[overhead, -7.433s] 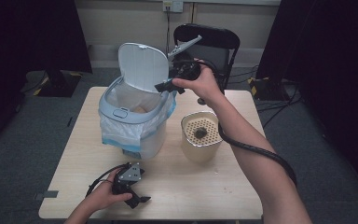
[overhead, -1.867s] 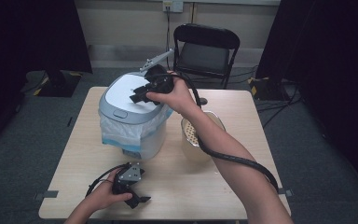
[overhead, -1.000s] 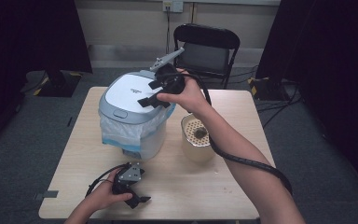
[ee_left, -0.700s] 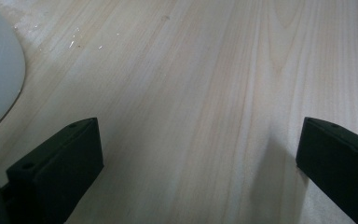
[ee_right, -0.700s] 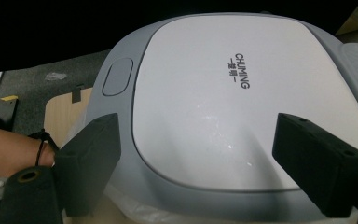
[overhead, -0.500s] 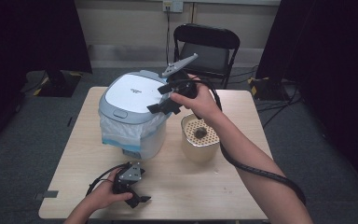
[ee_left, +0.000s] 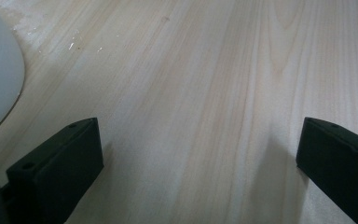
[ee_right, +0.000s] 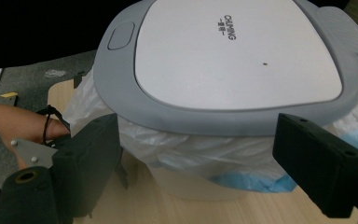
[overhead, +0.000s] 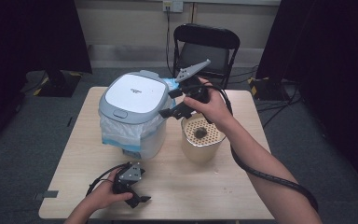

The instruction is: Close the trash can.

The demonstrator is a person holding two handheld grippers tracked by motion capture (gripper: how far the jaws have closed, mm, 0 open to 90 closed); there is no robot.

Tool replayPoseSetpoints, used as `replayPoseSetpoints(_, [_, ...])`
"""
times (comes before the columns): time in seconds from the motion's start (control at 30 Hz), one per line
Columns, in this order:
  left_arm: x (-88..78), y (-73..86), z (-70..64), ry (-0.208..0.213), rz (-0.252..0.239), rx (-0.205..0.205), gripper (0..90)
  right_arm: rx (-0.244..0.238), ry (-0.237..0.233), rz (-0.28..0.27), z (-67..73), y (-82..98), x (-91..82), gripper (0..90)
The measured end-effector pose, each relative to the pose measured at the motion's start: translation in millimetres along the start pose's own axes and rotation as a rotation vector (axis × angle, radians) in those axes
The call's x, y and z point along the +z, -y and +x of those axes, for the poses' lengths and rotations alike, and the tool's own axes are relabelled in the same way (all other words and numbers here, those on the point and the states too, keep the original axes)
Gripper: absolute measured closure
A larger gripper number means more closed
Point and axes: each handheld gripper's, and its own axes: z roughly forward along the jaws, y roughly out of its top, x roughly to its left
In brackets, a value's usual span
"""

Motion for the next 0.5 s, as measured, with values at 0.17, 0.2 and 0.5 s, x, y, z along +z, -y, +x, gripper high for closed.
replayPoseSetpoints(0.17, [0.0, 0.0, -0.1, 0.0, -0.001, -0.001, 0.0, 0.0, 0.006, 0.002, -0.3, 9.8, -5.7, 14.7])
replayPoseSetpoints(0.2, [0.0, 0.0, 0.0, 0.0, 0.0, -0.001, 0.0, 0.003, 0.009, 0.003, -0.3, 12.8, -7.4, 14.7])
replayPoseSetpoints(0.5, [0.0, 0.0, 0.0, 0.0, 0.0, 0.0, 0.0, 0.01, 0.006, 0.003, 2.5, 32.4, -19.1, 14.7])
